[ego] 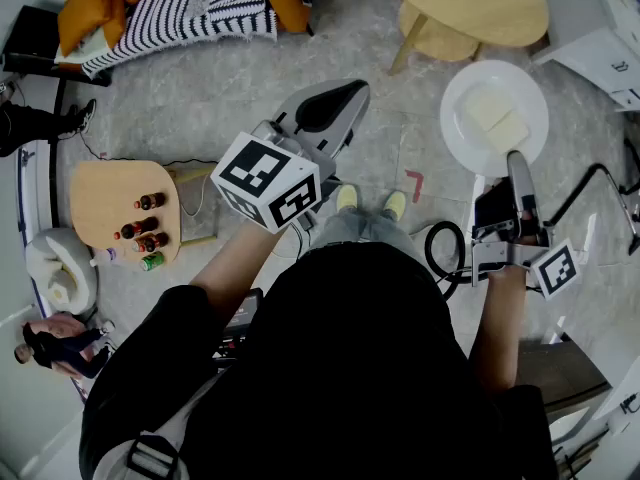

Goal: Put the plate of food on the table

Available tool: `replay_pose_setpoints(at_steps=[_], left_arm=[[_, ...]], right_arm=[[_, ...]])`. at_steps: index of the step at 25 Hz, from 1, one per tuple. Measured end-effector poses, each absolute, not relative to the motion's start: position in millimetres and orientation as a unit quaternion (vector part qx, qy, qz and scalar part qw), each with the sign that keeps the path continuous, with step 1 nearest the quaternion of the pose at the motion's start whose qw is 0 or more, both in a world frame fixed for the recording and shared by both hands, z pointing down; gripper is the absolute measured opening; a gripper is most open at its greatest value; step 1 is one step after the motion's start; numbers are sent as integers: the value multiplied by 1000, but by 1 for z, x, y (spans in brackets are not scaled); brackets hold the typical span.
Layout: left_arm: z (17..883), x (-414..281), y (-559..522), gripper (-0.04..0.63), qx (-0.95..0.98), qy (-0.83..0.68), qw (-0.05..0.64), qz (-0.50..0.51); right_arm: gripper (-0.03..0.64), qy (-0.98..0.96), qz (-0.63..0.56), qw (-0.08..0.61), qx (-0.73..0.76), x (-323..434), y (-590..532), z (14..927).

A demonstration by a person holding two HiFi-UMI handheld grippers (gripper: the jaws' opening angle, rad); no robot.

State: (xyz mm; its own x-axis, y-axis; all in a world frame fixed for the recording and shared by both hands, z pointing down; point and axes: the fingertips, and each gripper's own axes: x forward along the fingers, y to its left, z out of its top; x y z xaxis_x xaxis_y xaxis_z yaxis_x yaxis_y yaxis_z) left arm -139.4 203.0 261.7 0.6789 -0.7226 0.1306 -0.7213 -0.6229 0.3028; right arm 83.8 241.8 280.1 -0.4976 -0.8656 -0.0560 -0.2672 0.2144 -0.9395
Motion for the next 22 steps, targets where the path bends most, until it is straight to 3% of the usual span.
replay_pose_setpoints(at_steps=[16, 22], left_arm=[[253, -137, 198, 6, 913, -373, 168, -10], [256, -166, 222, 6, 918, -359, 168, -15]], right_arm=[[18, 704, -475, 320, -421, 81, 242, 270], [18, 704, -463, 321, -432, 50, 270, 269]])
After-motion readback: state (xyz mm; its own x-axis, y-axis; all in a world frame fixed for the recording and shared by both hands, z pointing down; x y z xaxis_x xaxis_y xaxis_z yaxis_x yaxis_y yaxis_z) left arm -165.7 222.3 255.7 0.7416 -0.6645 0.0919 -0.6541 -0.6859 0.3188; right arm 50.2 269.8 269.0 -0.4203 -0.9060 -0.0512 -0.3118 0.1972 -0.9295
